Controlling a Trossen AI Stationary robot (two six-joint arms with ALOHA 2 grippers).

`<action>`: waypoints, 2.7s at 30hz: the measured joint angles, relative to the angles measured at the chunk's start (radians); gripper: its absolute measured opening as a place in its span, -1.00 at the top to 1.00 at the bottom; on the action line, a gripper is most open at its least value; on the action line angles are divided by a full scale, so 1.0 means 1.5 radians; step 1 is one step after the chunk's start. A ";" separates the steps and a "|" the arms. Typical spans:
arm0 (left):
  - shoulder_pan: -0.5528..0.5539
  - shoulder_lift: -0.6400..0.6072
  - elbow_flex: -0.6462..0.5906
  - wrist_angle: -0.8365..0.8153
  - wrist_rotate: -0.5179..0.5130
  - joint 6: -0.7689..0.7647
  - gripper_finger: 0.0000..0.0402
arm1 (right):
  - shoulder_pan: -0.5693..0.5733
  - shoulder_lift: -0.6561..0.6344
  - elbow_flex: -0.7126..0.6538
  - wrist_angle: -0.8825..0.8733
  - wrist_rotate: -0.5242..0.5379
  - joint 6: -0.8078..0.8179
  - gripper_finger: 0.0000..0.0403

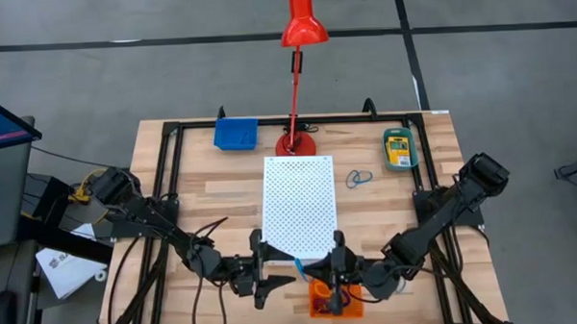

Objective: Pick & Place Office Desk Supplies
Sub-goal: Put the blue rubber band into the blue bin

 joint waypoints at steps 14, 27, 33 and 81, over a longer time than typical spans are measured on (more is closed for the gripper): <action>0.000 0.000 0.000 -0.001 0.038 -0.033 -0.24 | 0.008 0.000 0.000 0.004 -0.003 -0.005 1.00; 0.003 0.000 0.000 -0.001 0.051 -0.043 -0.22 | -0.002 0.000 0.000 0.009 -0.011 -0.012 1.00; 0.017 0.000 0.000 -0.001 0.067 -0.075 -0.22 | -0.006 0.000 0.000 0.038 -0.012 -0.041 1.00; -0.002 -0.096 -0.006 -0.146 -0.561 -0.104 1.00 | 0.061 -0.038 0.000 0.038 0.042 -0.112 0.51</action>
